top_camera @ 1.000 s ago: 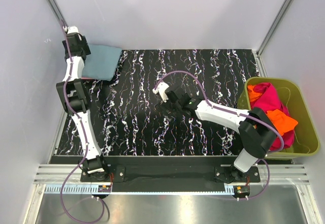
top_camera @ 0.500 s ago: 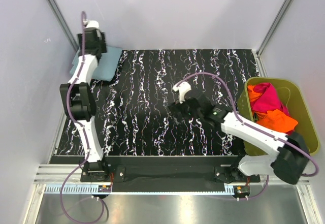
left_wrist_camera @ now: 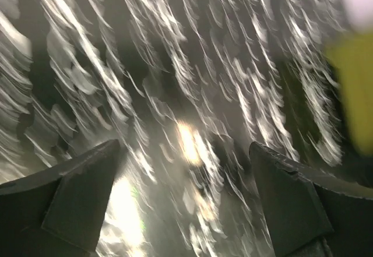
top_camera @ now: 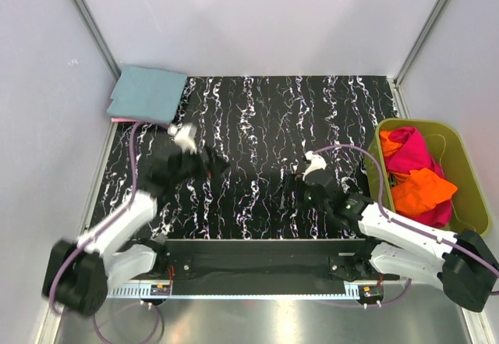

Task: Fold and stack the t-shirts
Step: Reset both grippers

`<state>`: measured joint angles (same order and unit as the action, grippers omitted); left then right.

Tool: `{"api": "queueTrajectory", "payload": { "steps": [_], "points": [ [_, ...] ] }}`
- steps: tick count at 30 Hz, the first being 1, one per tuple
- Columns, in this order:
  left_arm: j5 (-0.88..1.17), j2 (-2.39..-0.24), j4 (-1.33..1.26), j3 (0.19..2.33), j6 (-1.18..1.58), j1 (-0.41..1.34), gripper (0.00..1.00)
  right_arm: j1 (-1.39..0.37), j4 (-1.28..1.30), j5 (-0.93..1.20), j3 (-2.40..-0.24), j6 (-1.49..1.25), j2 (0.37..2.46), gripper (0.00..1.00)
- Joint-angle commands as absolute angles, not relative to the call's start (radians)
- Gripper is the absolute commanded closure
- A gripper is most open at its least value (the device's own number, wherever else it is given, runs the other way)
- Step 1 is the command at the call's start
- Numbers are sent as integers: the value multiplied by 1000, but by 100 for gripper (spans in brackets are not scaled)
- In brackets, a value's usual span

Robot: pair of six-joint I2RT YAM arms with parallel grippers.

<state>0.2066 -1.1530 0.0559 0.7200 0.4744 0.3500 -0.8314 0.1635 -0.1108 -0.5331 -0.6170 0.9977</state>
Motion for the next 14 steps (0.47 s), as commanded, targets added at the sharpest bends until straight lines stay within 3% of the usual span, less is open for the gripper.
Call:
{"api": "queueTrajectory", "payload": {
  "steps": [1,5,10,13,14],
  "points": [
    [417,-900,-253,403,767,368,1,-824,17,-110,-462,-869,968,0],
    [468,-455,-311,90,961,370,1,-824,-27,-176,-355,-960,865,0],
    [457,-6,-314,-118,1250,370,1,-822,-89,-226,-149,-1173,594,0],
    [451,165,-247,-156,1327,368,1,-822,-114,-213,-29,-1264,416,0],
    [471,117,-299,-158,1341,368,1,-822,-97,-209,-2,-1278,364,0]
  ]
}}
